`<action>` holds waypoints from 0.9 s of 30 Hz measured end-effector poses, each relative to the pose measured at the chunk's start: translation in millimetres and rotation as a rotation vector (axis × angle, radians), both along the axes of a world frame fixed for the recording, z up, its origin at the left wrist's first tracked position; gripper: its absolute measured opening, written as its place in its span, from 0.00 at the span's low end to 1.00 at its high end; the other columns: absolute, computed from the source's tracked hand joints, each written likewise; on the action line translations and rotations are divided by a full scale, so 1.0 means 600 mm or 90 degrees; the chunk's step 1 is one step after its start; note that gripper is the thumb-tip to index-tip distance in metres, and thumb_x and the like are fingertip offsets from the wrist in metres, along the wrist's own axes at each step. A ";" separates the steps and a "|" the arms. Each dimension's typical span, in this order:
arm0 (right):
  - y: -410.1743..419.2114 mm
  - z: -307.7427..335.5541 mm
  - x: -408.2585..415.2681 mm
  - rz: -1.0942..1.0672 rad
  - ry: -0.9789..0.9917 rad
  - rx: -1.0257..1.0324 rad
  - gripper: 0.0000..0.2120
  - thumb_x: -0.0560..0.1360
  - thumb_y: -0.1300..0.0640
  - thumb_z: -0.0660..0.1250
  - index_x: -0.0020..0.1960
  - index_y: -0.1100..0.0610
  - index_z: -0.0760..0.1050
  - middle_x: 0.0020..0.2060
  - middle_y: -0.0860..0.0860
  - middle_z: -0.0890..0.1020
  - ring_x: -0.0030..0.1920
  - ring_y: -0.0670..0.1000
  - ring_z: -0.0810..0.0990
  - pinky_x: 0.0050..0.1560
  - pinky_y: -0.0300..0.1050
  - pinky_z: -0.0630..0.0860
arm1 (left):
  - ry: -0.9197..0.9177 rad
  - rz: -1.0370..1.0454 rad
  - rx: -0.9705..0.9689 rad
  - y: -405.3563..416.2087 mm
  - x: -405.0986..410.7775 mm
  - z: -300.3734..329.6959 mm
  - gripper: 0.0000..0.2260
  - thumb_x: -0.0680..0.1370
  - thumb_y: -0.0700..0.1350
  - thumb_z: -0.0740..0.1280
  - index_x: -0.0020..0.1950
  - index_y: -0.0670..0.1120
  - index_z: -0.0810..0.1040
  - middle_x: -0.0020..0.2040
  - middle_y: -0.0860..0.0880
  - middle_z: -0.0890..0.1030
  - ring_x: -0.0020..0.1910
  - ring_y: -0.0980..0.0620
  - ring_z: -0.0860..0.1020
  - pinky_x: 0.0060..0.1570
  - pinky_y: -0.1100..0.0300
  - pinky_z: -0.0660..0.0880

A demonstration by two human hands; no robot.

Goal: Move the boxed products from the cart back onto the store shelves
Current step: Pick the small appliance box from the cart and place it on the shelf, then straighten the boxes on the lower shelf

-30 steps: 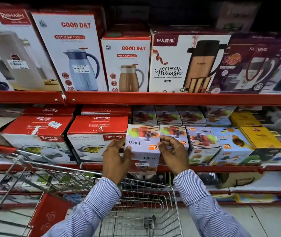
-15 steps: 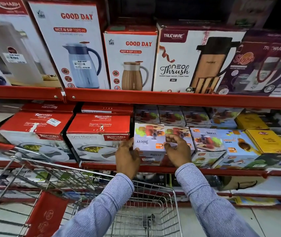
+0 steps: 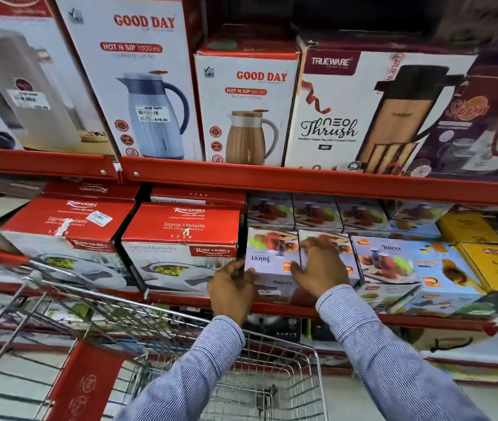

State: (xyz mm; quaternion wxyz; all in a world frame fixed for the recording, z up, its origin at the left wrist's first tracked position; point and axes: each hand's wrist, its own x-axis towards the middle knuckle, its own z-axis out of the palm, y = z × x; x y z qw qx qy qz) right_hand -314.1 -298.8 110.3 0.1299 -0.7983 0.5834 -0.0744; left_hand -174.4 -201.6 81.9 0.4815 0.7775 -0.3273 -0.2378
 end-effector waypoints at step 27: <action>-0.048 0.025 0.022 0.233 0.214 -0.003 0.54 0.57 0.28 0.69 0.74 0.53 0.57 0.73 0.52 0.63 0.72 0.57 0.59 0.69 0.59 0.63 | 0.051 0.001 -0.015 0.030 0.021 -0.001 0.12 0.74 0.50 0.72 0.51 0.44 0.85 0.45 0.49 0.87 0.41 0.58 0.83 0.50 0.61 0.80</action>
